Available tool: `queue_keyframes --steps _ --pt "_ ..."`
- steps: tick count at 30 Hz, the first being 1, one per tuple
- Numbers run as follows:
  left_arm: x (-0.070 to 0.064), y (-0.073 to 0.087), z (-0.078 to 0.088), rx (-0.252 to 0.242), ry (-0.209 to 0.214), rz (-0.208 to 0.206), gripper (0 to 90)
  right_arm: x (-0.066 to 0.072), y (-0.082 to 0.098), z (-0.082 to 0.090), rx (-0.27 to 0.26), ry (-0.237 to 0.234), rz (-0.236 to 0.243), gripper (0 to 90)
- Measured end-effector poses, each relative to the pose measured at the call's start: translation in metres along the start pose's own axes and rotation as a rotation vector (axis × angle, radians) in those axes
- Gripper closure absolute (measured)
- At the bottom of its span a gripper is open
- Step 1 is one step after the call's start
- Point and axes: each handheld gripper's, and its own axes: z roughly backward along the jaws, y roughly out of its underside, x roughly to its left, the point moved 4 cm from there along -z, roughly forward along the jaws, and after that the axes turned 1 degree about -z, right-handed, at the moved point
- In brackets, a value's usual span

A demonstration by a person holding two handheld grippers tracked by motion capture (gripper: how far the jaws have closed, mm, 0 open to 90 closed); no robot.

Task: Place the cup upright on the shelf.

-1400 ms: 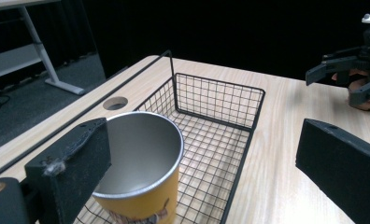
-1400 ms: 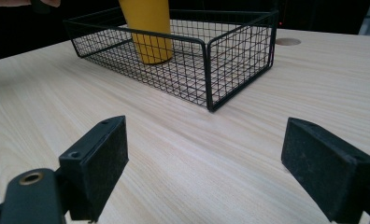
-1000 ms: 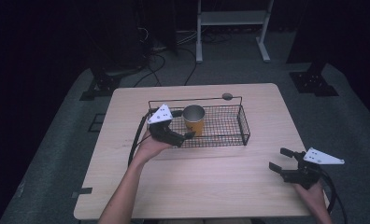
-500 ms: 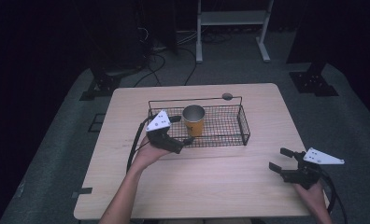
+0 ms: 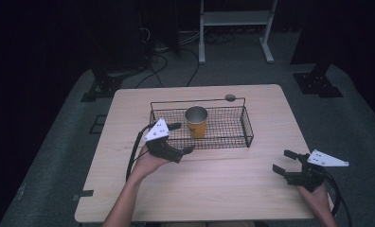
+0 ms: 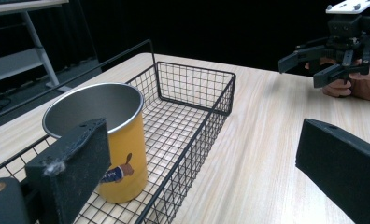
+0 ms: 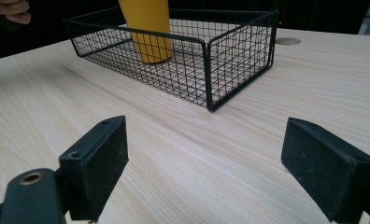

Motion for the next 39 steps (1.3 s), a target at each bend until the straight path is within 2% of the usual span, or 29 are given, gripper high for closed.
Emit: queue_keyframes --steps 5,11,21,23,29,34,39 --pt "-0.005 0.002 0.003 -0.005 -0.004 -0.013 2.5 0.000 0.000 0.000 0.001 0.000 -0.001 13.7" --pt "-0.009 0.006 0.007 -0.014 0.001 0.000 2.5 0.000 0.000 0.000 0.001 0.000 -0.001 13.7" --pt "-0.018 0.015 0.012 -0.008 0.000 -0.007 2.5 0.000 0.000 0.000 0.001 0.000 -0.001 13.7" --pt "-0.020 0.016 0.013 -0.021 0.004 -0.002 2.5 0.000 0.000 0.000 0.002 0.000 -0.001 13.7" --pt "-0.026 0.018 0.016 -0.014 -0.001 -0.020 2.5 0.000 0.000 0.000 0.002 0.000 -0.005 13.7" --pt "-0.031 0.022 0.017 -0.003 0.009 -0.015 2.5 0.000 0.000 0.000 0.002 0.000 -0.004 13.7" --pt "-0.036 0.026 0.019 0.013 0.010 -0.036 2.5 0.000 0.000 0.000 0.003 0.001 -0.004 13.7"
